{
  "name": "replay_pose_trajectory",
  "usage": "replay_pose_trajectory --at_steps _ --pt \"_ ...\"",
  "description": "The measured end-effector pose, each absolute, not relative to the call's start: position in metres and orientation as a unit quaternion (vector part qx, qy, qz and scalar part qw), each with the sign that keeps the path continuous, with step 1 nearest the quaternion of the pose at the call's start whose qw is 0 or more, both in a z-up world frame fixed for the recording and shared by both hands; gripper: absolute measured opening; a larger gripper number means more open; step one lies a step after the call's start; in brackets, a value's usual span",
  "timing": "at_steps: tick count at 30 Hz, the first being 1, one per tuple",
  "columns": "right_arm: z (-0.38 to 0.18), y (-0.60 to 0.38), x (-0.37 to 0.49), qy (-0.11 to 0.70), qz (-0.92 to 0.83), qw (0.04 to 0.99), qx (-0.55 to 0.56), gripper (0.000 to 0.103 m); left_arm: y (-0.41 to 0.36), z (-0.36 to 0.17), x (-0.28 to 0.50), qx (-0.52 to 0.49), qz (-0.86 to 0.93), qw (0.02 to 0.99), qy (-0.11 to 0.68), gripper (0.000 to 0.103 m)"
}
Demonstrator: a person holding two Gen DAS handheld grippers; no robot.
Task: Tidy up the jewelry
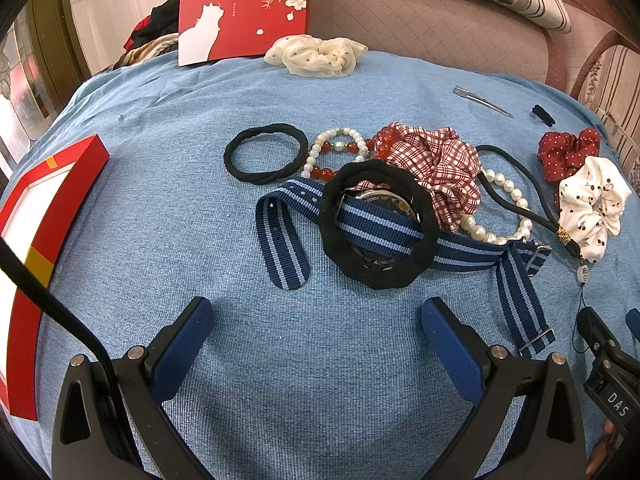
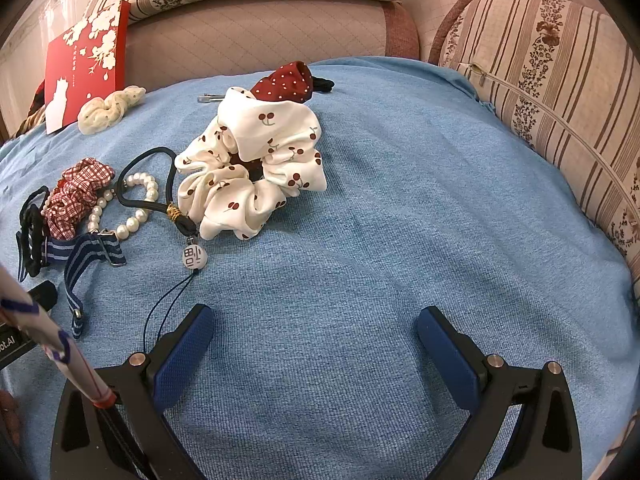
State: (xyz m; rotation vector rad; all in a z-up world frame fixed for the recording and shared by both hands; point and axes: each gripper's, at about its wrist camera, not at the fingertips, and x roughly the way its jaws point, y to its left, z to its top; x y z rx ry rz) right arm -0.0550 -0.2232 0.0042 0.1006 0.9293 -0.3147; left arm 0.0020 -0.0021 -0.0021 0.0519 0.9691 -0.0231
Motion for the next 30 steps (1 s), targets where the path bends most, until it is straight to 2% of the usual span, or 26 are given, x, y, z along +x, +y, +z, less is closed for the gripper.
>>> replay_pose_trajectory --at_steps 8,17,20,23,30 --pt "0.005 -0.225 -0.052 0.453 -0.146 0.878 0.055 0.103 0.001 -0.005 -0.007 0.032 -0.042 0.874 0.483 0.103" --pt "0.007 -0.225 -0.058 0.484 -0.122 0.865 0.059 0.103 0.011 -0.009 -0.059 0.054 -0.078 0.865 0.492 0.103" --pt "0.014 -0.222 -0.064 0.510 -0.122 0.850 0.052 0.102 0.017 0.015 -0.063 0.037 -0.062 0.857 0.510 0.103" --pt "0.030 -0.218 -0.086 0.492 -0.127 0.859 0.062 0.102 0.036 0.034 -0.082 -0.002 -0.049 0.871 0.489 0.103" --pt "0.080 -0.195 -0.141 0.406 -0.146 0.901 0.057 0.102 0.061 0.081 -0.119 -0.006 -0.019 0.902 0.432 0.103"
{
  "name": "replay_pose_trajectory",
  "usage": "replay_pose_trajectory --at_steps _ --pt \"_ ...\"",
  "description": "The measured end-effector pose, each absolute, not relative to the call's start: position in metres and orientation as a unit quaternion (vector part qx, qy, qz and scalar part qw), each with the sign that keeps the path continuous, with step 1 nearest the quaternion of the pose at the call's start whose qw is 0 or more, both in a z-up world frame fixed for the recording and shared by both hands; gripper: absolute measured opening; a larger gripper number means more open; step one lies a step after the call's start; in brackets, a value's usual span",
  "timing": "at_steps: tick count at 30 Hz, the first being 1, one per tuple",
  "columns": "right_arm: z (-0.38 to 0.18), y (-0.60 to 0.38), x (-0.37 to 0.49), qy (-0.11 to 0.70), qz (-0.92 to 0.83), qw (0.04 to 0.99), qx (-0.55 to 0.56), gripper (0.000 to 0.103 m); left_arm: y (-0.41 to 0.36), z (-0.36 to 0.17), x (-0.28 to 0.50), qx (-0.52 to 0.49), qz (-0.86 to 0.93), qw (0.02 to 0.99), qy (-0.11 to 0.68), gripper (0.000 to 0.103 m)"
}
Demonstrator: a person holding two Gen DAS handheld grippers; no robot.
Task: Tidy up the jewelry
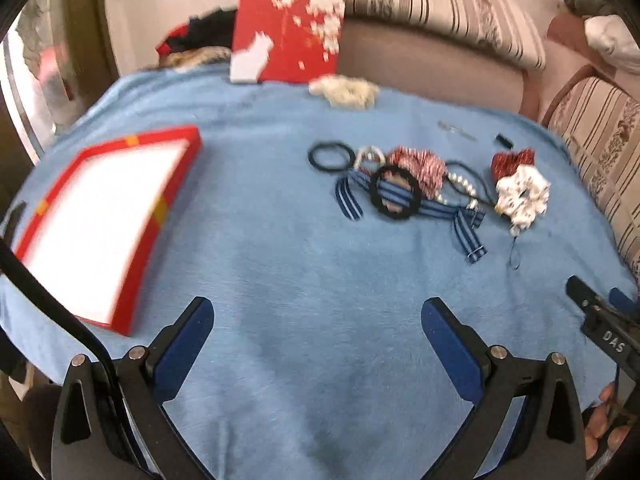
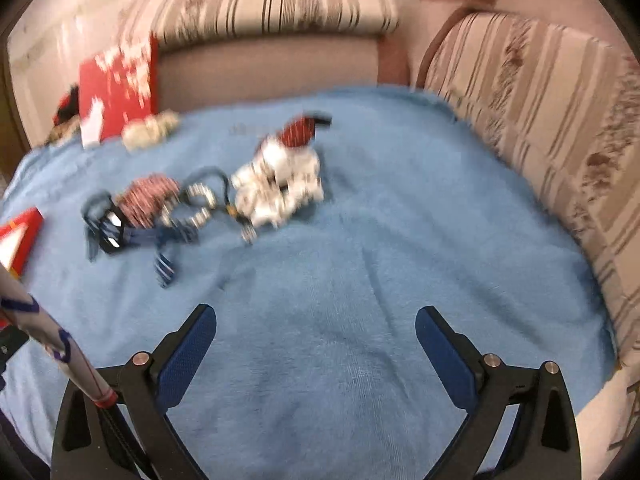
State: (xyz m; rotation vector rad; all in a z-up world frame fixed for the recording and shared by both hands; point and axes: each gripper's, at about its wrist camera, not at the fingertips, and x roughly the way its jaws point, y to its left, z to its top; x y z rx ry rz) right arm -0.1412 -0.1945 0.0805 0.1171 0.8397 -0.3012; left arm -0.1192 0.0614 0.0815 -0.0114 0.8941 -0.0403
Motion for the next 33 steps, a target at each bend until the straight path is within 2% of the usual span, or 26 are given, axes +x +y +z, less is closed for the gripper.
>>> replay_pose_trajectory --at_steps 3,11,33 --pt "0.102 -0.181 -0.158 0.355 -0.154 0.920 0.057 0.102 0.067 0.101 -0.133 0.001 -0.017 0.914 0.405 0.103" --pt "0.101 -0.150 -0.163 0.389 -0.124 0.910 0.071 0.102 0.071 0.128 -0.155 0.021 -0.021 0.923 0.384 0.103" --pt "0.085 -0.132 -0.166 0.395 -0.110 0.912 0.031 0.102 0.071 0.101 -0.161 -0.007 -0.057 0.896 0.441 0.103"
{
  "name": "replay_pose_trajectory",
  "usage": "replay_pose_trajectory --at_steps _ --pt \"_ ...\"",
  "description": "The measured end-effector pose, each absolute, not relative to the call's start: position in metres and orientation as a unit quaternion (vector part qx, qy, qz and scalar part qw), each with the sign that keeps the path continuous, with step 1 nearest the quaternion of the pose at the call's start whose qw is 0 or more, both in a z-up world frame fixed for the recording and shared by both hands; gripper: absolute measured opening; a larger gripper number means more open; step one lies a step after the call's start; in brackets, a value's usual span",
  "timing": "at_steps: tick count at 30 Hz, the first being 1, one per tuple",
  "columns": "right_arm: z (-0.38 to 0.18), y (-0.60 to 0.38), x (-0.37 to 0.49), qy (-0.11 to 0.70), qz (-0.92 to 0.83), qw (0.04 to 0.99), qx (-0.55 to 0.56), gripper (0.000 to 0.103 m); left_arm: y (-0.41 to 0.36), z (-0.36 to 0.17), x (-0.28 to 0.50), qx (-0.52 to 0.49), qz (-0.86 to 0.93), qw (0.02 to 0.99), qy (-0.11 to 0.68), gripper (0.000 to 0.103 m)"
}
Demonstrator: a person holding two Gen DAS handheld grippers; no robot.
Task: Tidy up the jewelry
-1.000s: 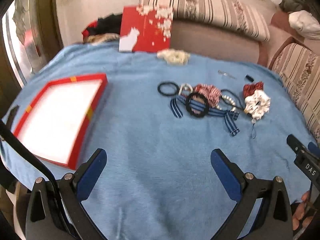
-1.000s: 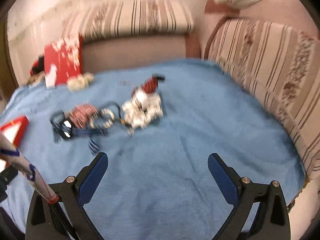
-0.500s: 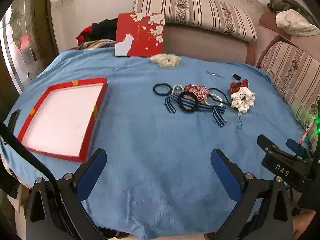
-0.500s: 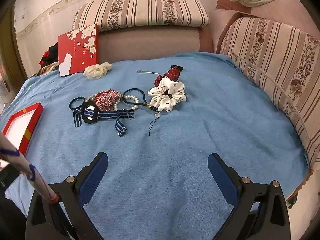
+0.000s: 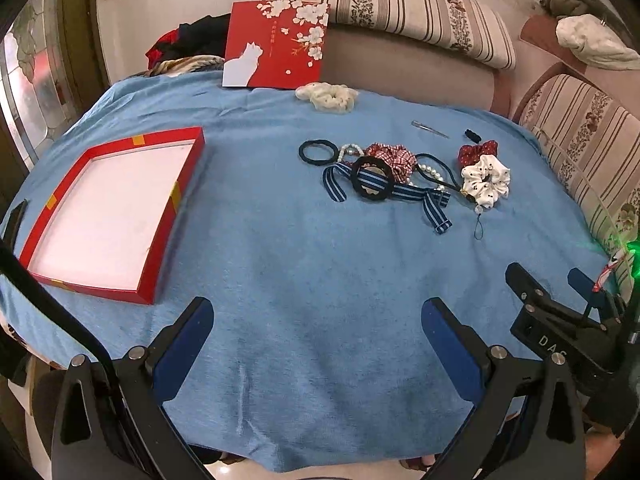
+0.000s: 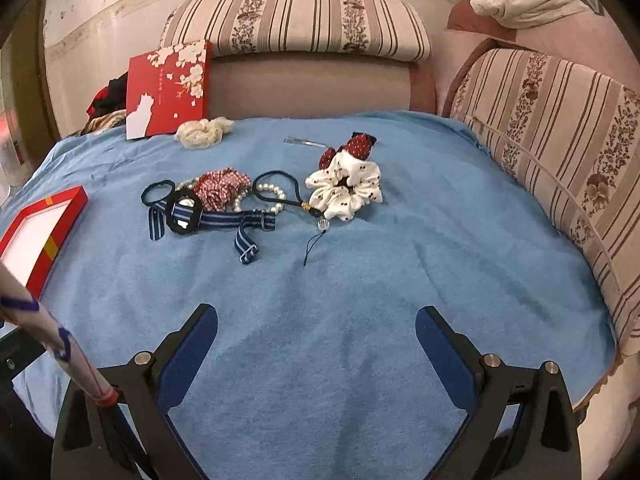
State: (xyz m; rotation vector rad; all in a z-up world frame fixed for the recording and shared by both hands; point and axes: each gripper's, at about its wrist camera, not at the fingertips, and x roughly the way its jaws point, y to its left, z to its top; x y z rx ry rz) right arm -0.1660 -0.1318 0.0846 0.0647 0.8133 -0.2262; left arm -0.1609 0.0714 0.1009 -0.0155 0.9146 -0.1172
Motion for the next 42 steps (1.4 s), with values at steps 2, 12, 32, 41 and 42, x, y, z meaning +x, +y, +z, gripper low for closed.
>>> replay_pose_trajectory --at_steps 2,12,32,41,42 --pt "0.081 -0.136 -0.164 0.404 -0.110 0.908 0.038 0.101 0.071 0.100 -0.160 -0.006 -0.056 0.895 0.442 0.103" --pt "0.069 -0.149 -0.161 0.419 -0.107 0.899 0.064 0.098 0.069 0.092 -0.152 -0.005 -0.055 0.888 0.456 0.103" --pt "0.065 -0.146 -0.147 0.423 -0.082 0.901 0.046 0.094 0.081 0.086 -0.131 0.017 -0.039 0.887 0.460 0.094" --pt "0.070 -0.153 -0.127 0.435 -0.063 0.897 0.046 0.090 0.112 0.096 -0.105 0.035 -0.013 0.890 0.454 0.085" --pt "0.070 -0.155 -0.125 0.438 -0.058 0.896 0.052 0.089 0.115 0.096 -0.100 0.034 -0.015 0.889 0.456 0.085"
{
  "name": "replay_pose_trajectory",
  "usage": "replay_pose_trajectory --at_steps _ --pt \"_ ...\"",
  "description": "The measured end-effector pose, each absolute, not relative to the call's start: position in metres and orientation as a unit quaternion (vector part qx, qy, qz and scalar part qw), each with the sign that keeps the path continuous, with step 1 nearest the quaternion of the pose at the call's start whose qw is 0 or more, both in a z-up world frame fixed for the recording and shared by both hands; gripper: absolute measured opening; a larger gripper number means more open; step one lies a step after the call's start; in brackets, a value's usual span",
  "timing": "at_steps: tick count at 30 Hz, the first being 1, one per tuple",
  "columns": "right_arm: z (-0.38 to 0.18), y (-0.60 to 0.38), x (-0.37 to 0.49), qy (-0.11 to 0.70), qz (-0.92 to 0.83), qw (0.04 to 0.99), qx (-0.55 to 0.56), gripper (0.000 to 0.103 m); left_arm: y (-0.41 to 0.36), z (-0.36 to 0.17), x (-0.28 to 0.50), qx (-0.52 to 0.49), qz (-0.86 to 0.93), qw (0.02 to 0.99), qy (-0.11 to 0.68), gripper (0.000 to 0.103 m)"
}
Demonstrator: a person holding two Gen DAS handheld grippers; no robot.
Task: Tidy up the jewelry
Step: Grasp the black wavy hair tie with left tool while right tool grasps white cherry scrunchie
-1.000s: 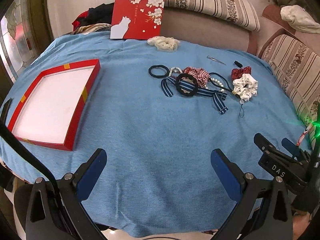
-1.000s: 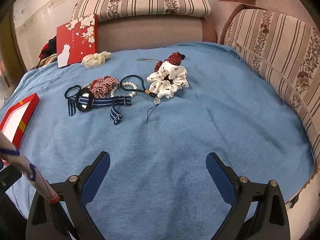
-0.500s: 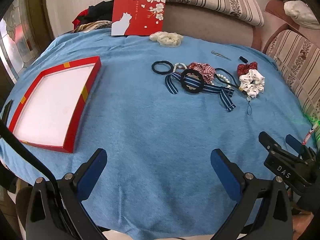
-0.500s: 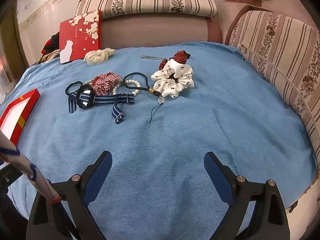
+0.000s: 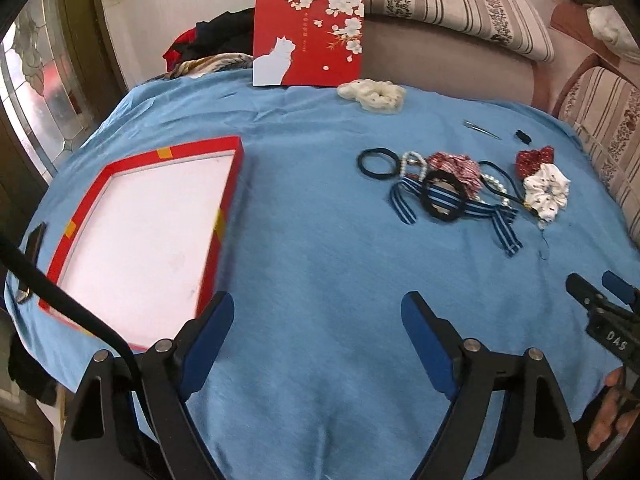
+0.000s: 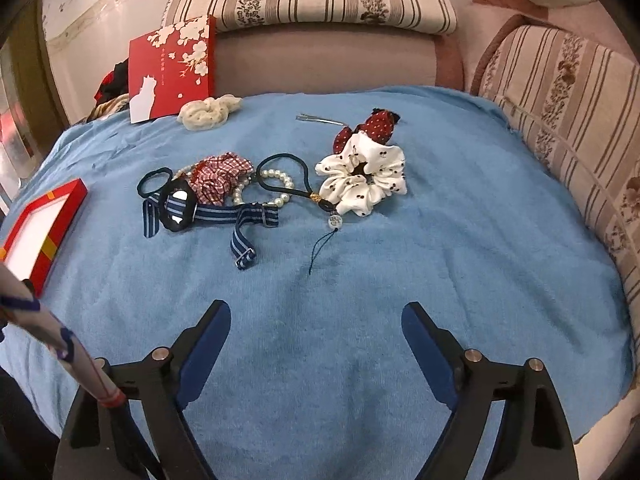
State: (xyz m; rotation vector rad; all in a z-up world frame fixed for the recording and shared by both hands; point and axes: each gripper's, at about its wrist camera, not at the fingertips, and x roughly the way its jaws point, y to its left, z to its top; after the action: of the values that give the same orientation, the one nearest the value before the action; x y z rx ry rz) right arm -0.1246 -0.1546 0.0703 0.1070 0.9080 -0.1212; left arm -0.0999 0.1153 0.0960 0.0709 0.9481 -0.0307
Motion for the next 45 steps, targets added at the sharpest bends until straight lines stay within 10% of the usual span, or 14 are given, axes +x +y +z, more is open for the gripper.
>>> replay_pose_trajectory --at_steps 27,45 --pt "0.068 -0.193 -0.079 0.424 -0.040 0.903 0.061 0.076 0.024 0.068 0.044 0.068 -0.200 0.844 0.493 0.071" --pt "0.049 -0.240 -0.006 0.434 -0.061 0.893 0.106 0.078 0.005 0.045 0.076 0.024 -0.286 0.792 0.538 0.007"
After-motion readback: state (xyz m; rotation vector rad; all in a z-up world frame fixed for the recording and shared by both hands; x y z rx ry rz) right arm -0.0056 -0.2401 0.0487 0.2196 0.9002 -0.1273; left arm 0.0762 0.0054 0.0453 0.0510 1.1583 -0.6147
